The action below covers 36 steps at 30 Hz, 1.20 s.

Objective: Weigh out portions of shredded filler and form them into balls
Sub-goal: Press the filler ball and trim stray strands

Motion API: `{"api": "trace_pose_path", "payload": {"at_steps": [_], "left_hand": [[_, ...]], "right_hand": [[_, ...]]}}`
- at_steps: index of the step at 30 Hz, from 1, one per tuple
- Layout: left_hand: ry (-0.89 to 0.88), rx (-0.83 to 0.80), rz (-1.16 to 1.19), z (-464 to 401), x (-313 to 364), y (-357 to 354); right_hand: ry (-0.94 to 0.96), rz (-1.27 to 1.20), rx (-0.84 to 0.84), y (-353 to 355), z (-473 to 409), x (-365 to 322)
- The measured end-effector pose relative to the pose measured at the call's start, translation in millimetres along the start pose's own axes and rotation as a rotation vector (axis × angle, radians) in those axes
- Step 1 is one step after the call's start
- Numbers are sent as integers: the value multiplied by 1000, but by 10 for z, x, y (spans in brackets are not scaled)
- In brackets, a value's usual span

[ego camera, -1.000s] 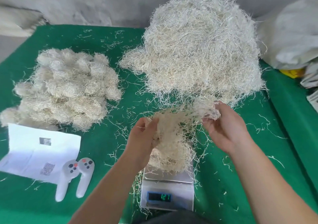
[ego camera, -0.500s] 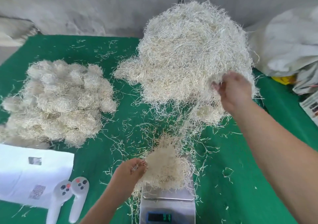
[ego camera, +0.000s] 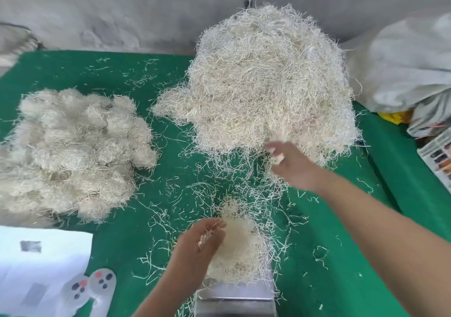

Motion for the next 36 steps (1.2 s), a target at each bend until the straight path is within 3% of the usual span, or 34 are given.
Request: {"api": "trace_pose_path", "payload": {"at_steps": [2,3,6,9,14,17,20,26,36], "left_hand": [[-59,70,156,-22,101,37],[-73,121,253,-31,126,54],[27,174,586,-101,155,33],[71,145,689,-177,217,-27],[12,195,481,-239,261,-89],[18,84,502,-241,283,-156],[-40,-44,322,-217,303,-168],[-64,-24,48,-195,64,6],[69,-51,-306,-123,-146,-1]], "right_hand": [[17,265,-304,-480,249,99],[22,368,-377,-657,342,147],[34,395,-371,-859,463,131],[56,133,-378,-837,576,-9],[-17,-551,-333,-740,769,-214],[75,-494,-229,-780,804,-235],[18,-554,-107,-691,755,-131],[-173,-672,-65,-466,644,228],[-460,-1168,-79,-195,235,409]]}}
Point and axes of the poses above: each hand's wrist, its own z-axis away from the middle knuckle, its own y-axis out of the back of the hand, x = y × z, the point moved 5 cm from there along -z, towards the middle knuckle, and after that the axes turned 7 degrees about -y, right-handed, at the moved point
